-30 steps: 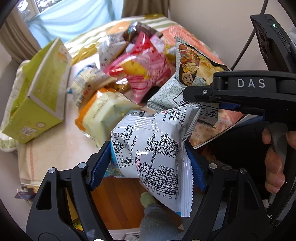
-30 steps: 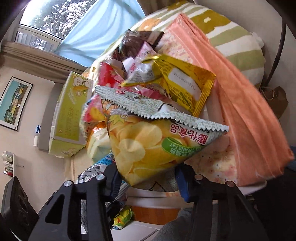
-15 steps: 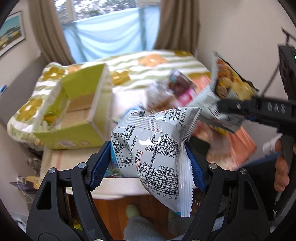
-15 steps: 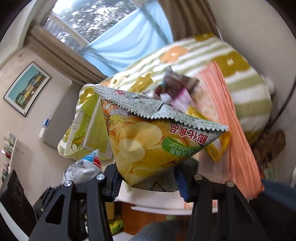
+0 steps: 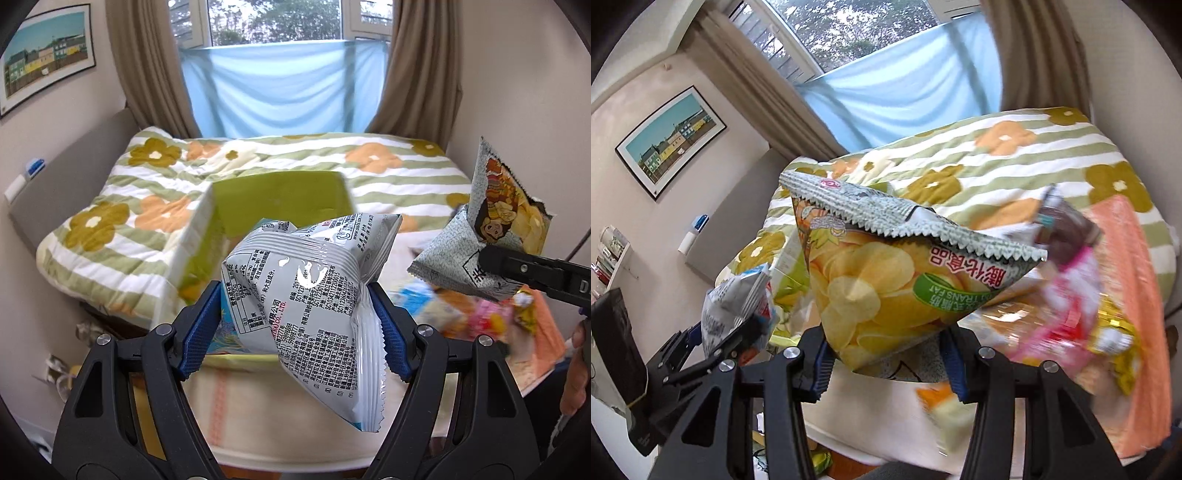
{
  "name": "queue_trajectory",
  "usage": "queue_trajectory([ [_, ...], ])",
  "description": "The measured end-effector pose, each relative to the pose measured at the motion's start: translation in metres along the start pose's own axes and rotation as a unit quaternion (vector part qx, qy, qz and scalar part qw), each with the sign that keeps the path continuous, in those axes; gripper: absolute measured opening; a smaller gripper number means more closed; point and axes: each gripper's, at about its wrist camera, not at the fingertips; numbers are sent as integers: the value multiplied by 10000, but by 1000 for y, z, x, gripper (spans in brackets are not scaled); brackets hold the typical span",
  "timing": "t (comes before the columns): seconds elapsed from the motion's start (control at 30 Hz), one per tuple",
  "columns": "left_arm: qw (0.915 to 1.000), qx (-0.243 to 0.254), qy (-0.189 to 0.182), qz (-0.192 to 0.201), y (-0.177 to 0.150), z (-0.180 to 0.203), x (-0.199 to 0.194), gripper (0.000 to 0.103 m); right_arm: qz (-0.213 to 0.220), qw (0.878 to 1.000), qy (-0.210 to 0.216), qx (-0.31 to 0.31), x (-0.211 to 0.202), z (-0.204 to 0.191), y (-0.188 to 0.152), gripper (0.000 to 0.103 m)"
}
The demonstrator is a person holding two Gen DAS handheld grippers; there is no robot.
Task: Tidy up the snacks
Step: 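Drop the white bag into the green box with the left tool while the right drops the chip bag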
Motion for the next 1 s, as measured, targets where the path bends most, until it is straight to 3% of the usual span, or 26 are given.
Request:
queue_trajectory([
  [0.2,9990,115,-222,-371,15,-64,48,74,-141,9998,-102,33,48,-51,18,46],
  [0.37,9964,268,-483,-637,16,-90,85,75,-229,9989,-336,220,79,-78,27,46],
  [0.43,9950,372,-622,-686,17,-94,96,82,-293,9983,-444,250,90,-86,28,46],
  [0.5,9936,479,-680,-762,17,-95,107,97,-331,9975,-572,237,98,-92,30,46],
  [0.57,9933,597,-595,-797,15,-91,111,102,-368,9969,-649,237,102,-92,32,46],
  [0.7,9931,722,-486,-791,11,-93,110,102,-538,9951,-818,144,113,-94,36,46],
  [1.0,9964,207,-364,-731,3,-114,91,102,-1033,9898,-912,-366,142,-99,36,46],
])
Point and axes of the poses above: each gripper's, at about its wrist camera, not at the fingertips, and x roughly the way its jaws point, z to its right, y to its top
